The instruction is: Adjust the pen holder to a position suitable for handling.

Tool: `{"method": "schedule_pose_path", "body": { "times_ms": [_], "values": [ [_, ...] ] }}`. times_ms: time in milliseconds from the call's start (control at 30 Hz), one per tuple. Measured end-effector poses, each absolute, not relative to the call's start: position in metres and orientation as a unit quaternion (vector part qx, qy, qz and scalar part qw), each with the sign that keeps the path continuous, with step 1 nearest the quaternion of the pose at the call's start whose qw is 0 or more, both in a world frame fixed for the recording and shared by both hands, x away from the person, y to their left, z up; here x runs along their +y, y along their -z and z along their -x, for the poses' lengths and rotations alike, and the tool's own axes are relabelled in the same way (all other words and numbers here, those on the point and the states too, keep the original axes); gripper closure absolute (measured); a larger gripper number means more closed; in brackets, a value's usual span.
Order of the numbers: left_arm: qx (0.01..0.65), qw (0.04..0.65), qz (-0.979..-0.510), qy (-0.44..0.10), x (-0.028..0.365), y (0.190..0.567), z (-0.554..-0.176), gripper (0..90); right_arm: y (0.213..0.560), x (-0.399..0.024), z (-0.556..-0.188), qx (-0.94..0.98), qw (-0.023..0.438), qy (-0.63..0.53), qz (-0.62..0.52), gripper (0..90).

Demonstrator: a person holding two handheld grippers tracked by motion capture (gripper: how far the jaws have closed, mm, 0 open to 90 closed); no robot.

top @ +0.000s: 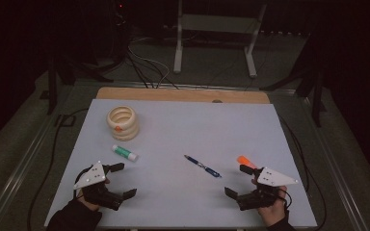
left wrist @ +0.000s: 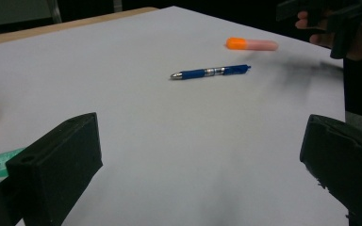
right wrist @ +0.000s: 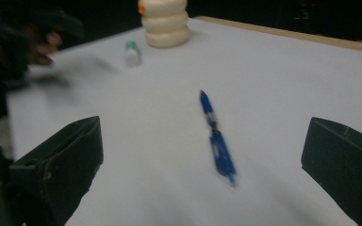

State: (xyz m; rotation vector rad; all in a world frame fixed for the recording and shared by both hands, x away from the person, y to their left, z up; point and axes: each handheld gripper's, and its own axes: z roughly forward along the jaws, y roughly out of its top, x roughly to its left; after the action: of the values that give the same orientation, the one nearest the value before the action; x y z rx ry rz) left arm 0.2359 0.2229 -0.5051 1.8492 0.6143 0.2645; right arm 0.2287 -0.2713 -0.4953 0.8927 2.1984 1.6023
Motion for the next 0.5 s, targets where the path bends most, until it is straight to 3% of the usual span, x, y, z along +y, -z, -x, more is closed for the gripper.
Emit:
{"method": "schedule_pose_path", "body": {
  "times_ms": [500],
  "values": [
    [0.24,0.535,-0.803,-0.106,0.2172,0.506,-0.2331,0.1,0.4972,-0.2662,-0.2288,0.774,0.155,-0.536,-0.3,0.0]
  ]
}}
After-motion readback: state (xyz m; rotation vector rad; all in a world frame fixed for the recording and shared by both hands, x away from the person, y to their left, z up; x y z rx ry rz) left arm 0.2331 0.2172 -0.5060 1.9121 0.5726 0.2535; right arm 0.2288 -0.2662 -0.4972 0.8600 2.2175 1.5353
